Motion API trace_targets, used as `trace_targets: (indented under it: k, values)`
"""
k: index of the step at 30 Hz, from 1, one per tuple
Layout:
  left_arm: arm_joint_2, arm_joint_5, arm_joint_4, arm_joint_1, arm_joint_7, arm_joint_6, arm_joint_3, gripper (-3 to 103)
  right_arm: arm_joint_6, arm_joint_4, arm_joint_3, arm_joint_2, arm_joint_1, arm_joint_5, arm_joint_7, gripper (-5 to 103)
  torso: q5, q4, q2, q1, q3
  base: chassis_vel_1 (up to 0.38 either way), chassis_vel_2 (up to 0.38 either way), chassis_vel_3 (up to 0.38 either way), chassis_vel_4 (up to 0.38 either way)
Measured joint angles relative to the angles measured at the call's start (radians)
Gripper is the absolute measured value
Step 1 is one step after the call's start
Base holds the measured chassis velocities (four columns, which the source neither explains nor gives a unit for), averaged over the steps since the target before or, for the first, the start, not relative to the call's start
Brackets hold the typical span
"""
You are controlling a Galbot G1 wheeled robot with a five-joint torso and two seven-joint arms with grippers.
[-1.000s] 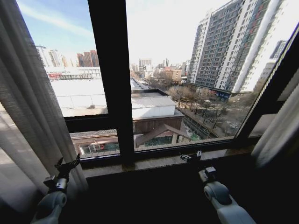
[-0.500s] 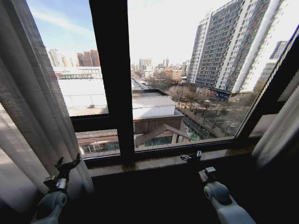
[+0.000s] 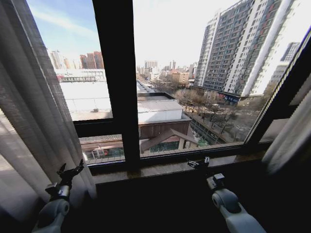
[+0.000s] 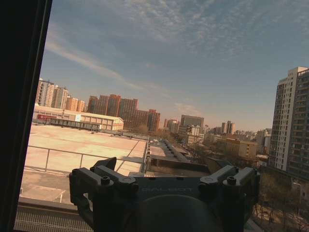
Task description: Open the curtains by pulling them apart, changing their state from closed to fully open.
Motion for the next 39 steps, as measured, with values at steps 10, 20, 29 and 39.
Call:
trace_targets:
  k: [10, 20, 29, 39]
  values:
    - [0.0, 0.0, 0.0, 0.0, 0.0, 0.0, 0.0, 100, 0.0, 0.0, 0.0, 0.0, 0.0, 0.0, 0.0, 100, 0.0, 0.0, 0.0, 0.0, 0.0, 0.0, 0.0, 0.0, 0.0]
    - [0.0, 0.0, 0.0, 0.0, 0.0, 0.0, 0.0, 100, 0.0, 0.0, 0.0, 0.0, 0.0, 0.0, 0.0, 100, 0.0, 0.0, 0.0, 0.0, 0.0, 0.0, 0.0, 0.0, 0.0]
    - [0.0, 0.0, 0.0, 0.0, 0.0, 0.0, 0.0, 100, 0.0, 0.0, 0.0, 0.0, 0.0, 0.0, 0.0, 100, 0.0, 0.0, 0.0, 0.0, 0.0, 0.0, 0.0, 0.0, 0.0]
    - [0.0, 0.0, 0.0, 0.0, 0.0, 0.0, 0.0, 100, 0.0, 0.0, 0.0, 0.0, 0.0, 0.0, 0.0, 100, 0.0, 0.0, 0.0, 0.0, 0.0, 0.0, 0.0, 0.0, 0.0]
